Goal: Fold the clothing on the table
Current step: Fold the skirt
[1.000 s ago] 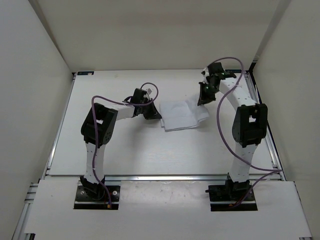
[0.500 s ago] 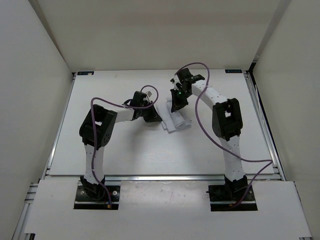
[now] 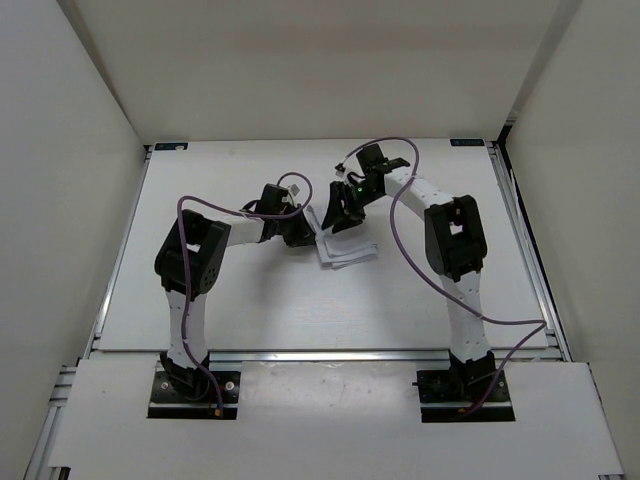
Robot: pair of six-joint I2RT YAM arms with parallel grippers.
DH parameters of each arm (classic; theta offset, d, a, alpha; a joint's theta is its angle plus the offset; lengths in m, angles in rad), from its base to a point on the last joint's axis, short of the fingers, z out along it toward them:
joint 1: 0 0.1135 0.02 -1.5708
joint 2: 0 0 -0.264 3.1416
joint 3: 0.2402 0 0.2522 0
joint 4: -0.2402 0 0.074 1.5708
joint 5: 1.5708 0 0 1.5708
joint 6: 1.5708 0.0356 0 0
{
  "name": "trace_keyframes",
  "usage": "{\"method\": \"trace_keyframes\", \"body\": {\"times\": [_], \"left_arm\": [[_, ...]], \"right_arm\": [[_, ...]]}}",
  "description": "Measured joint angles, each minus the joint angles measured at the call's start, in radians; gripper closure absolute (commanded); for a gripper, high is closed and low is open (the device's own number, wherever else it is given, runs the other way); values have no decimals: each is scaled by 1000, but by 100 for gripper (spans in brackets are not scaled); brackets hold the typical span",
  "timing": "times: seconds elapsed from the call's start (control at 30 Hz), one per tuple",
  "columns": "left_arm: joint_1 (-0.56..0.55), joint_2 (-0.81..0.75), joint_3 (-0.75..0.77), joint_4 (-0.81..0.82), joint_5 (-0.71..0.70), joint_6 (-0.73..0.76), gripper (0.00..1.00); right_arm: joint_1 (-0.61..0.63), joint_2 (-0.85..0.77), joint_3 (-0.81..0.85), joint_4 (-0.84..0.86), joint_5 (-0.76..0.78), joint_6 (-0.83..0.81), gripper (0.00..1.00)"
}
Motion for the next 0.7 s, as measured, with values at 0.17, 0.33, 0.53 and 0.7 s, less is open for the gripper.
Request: {"method": "trace_keyframes", "body": {"times": [0.17,0.33,0.53,0.7], "left_arm": [[4,0,-2,-1,6,-2,100],[6,-2,-2,-5,7,-2,100],[18,-17,-3,-44,-1,8,100],[57,-65,-35,-104,-26,32,100]], "right_arm": [[-20,-49,-47,12,-46,13,92],[-55,-93,-14,14,11,32,100],[-72,7,141,58,60,66,100],[-42,108,148,85,53,92,100]]}}
